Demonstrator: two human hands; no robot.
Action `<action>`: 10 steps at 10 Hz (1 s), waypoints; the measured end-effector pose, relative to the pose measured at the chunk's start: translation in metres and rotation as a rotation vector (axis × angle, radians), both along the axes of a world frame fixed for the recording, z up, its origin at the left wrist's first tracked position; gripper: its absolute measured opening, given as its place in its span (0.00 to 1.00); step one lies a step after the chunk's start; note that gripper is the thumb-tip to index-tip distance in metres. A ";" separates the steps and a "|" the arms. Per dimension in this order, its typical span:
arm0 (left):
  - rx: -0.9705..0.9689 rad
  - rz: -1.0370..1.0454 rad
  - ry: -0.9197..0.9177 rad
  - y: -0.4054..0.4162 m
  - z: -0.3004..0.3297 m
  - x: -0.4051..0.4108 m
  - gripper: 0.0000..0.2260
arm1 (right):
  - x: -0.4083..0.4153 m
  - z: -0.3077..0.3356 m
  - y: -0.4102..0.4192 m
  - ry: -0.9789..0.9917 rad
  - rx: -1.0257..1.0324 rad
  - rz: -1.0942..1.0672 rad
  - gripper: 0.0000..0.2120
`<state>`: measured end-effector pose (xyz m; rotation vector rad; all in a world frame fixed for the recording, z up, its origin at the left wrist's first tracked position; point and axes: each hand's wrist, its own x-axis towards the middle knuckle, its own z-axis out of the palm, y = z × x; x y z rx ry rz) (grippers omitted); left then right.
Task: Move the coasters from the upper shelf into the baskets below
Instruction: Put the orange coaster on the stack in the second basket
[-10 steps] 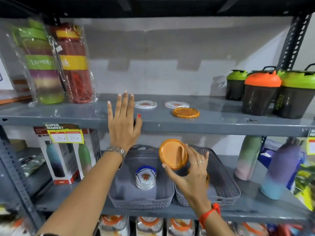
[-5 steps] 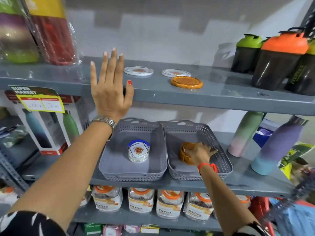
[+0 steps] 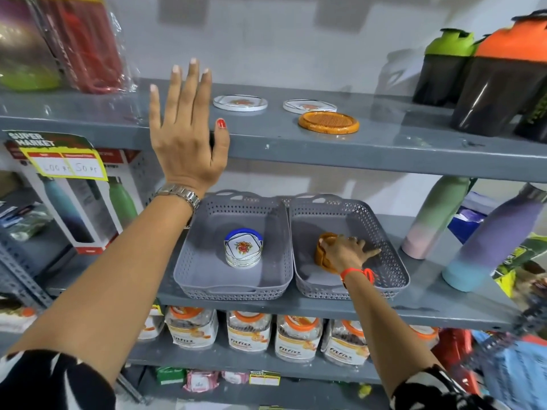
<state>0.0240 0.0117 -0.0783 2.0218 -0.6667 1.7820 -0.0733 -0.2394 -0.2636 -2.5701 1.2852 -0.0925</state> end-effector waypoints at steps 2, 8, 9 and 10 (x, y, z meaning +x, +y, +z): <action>0.009 -0.034 0.022 0.002 -0.001 0.002 0.26 | -0.025 0.028 0.040 -0.460 -0.254 0.065 0.23; 0.036 -0.105 0.208 0.006 0.005 -0.014 0.25 | -0.045 0.256 0.073 -0.666 -0.252 0.251 0.40; 0.046 -0.115 0.227 0.007 0.005 -0.016 0.25 | -0.040 0.261 0.070 -0.522 -0.173 0.236 0.43; 0.057 -0.120 0.247 0.008 0.005 -0.016 0.25 | -0.040 0.262 0.073 -0.564 -0.143 0.219 0.37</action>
